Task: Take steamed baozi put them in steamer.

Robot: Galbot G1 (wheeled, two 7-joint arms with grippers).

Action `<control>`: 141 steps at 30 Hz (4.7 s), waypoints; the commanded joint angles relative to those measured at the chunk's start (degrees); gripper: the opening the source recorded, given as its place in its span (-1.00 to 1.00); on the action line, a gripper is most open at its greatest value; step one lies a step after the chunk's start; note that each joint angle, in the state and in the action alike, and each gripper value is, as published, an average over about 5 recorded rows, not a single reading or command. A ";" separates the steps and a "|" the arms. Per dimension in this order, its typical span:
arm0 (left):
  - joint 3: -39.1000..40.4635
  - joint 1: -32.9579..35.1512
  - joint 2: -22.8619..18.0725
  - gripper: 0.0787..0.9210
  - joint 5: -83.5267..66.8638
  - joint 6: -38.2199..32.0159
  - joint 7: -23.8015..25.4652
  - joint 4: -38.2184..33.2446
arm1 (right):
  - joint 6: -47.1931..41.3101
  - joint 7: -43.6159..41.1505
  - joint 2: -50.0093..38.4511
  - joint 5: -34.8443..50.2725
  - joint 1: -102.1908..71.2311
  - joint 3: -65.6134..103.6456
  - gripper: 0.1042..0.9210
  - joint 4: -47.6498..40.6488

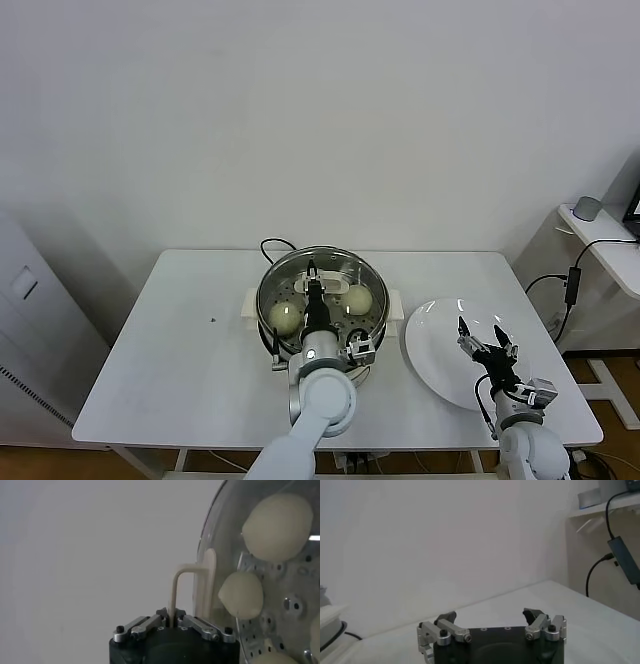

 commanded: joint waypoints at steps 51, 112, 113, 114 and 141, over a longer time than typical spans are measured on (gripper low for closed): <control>2.07 6.12 -2.79 0.56 -0.17 2.82 6.63 -13.29 | 0.23 -0.04 0.17 -0.15 0.42 -0.09 0.76 -0.83; -39.85 44.61 3.88 0.77 -91.37 -32.65 -7.87 -28.40 | -4.03 -0.78 0.50 -4.93 -23.41 -4.34 0.76 23.50; -39.69 44.87 3.82 0.77 -91.28 -32.34 -7.96 -28.51 | -4.02 -0.80 0.59 -4.95 -23.53 -4.39 0.76 23.58; -39.55 45.12 3.75 0.77 -91.23 -31.98 -8.09 -28.66 | -4.00 -0.82 0.65 -4.95 -23.65 -4.42 0.76 23.64; -39.50 46.81 2.10 0.77 -90.05 -28.92 -8.88 -30.95 | -3.69 -3.49 -0.14 -7.96 -24.41 -3.16 0.76 24.69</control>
